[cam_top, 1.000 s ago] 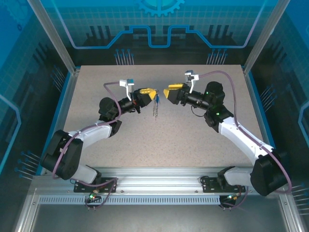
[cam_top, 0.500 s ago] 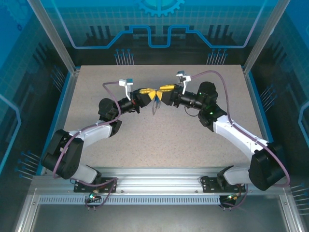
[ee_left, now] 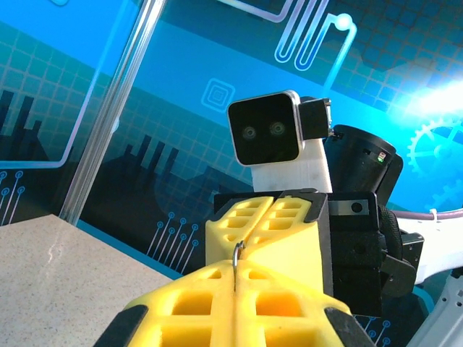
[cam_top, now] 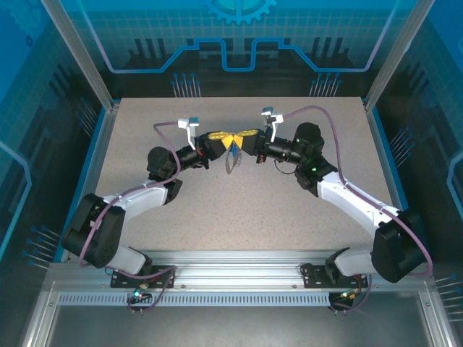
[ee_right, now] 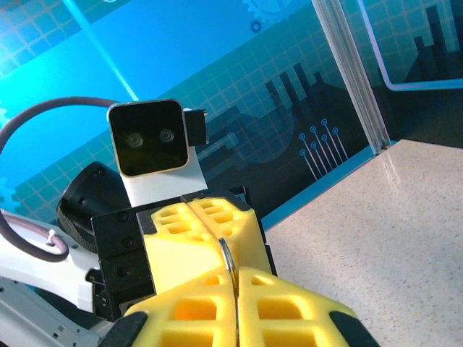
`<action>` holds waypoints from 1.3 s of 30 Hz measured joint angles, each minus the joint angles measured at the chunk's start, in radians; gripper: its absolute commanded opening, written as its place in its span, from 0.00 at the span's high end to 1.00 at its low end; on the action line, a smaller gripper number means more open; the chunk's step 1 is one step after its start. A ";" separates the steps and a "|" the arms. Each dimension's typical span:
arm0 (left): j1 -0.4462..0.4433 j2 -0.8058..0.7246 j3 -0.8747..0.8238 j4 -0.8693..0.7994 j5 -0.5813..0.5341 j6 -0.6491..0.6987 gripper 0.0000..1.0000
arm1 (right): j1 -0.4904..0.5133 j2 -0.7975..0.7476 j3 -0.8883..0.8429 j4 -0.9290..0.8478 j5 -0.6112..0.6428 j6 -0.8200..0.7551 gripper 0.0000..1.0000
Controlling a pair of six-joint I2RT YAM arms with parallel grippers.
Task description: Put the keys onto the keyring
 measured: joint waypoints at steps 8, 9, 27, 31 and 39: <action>0.000 0.000 0.000 -0.001 0.000 -0.005 1.00 | 0.000 0.000 0.000 -0.001 0.002 0.000 1.00; 0.000 0.000 0.000 -0.002 0.000 -0.005 1.00 | 0.000 0.000 0.000 -0.001 0.002 0.000 1.00; 0.113 -0.074 0.142 -0.306 0.152 0.112 0.51 | -0.063 0.006 0.188 -0.351 -0.048 -0.204 1.00; 0.127 -0.074 0.240 -0.541 0.208 0.247 0.49 | -0.068 0.049 0.294 -0.497 -0.077 -0.323 1.00; 0.129 -0.071 0.475 -1.095 0.264 0.602 0.48 | -0.072 0.127 0.386 -0.723 -0.115 -0.520 1.00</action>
